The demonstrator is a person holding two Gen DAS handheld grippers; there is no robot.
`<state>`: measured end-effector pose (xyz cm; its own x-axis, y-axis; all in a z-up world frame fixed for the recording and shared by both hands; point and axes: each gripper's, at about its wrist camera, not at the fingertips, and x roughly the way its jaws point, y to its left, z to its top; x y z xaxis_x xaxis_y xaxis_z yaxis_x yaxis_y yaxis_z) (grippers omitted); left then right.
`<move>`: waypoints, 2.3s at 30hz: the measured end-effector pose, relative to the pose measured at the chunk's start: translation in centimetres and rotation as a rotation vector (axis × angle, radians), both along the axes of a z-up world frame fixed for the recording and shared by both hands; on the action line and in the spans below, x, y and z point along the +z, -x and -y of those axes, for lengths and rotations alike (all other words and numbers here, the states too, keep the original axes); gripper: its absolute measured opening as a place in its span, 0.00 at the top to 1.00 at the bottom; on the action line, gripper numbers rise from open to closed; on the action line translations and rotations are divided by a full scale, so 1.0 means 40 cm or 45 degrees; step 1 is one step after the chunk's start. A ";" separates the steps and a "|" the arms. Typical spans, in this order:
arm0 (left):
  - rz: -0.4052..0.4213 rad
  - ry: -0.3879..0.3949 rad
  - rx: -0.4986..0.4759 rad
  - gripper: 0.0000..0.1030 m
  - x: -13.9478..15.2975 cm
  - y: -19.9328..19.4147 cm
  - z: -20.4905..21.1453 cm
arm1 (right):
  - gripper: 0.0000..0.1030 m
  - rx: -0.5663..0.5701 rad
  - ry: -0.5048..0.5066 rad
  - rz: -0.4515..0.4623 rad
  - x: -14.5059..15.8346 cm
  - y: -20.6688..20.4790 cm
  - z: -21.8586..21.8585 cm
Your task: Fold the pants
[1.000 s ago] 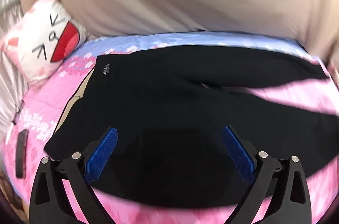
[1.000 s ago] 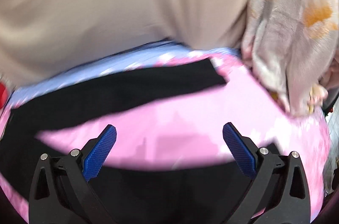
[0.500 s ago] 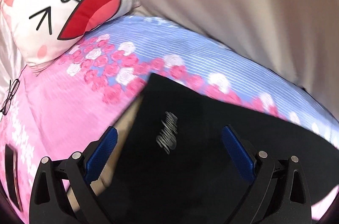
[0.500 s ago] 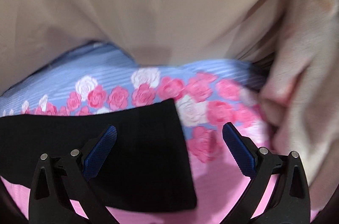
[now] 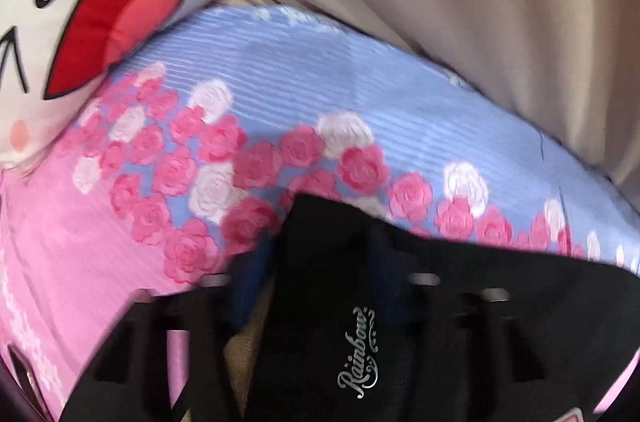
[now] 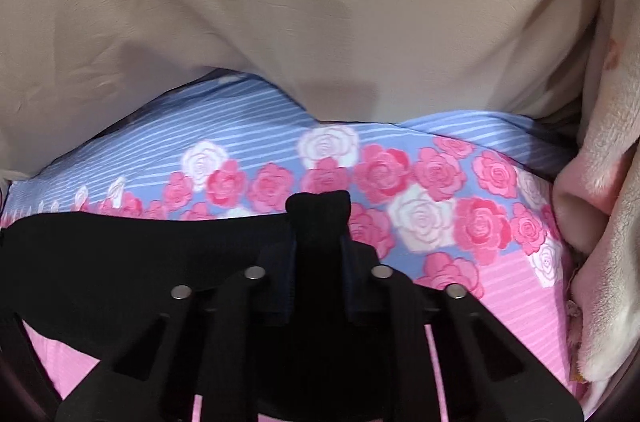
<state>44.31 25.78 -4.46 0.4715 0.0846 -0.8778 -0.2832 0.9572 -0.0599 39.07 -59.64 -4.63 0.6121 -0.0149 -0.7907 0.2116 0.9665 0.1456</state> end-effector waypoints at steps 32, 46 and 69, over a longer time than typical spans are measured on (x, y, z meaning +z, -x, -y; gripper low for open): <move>0.073 0.141 -0.245 0.88 0.015 0.816 -0.091 | 0.86 0.097 0.002 0.166 0.014 0.878 -0.110; 0.015 0.001 -0.119 0.96 0.051 0.845 -0.188 | 0.69 0.011 0.418 0.013 0.058 0.917 -0.031; -0.109 -0.061 -0.242 0.49 0.010 0.744 0.041 | 0.77 -0.133 0.249 -0.079 0.071 0.792 -0.014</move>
<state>14.56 24.13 -4.06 0.4071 0.0438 -0.9123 -0.0995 0.9950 0.0033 7.41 -59.07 -1.80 0.5495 -0.2324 -0.8025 0.3147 0.9474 -0.0589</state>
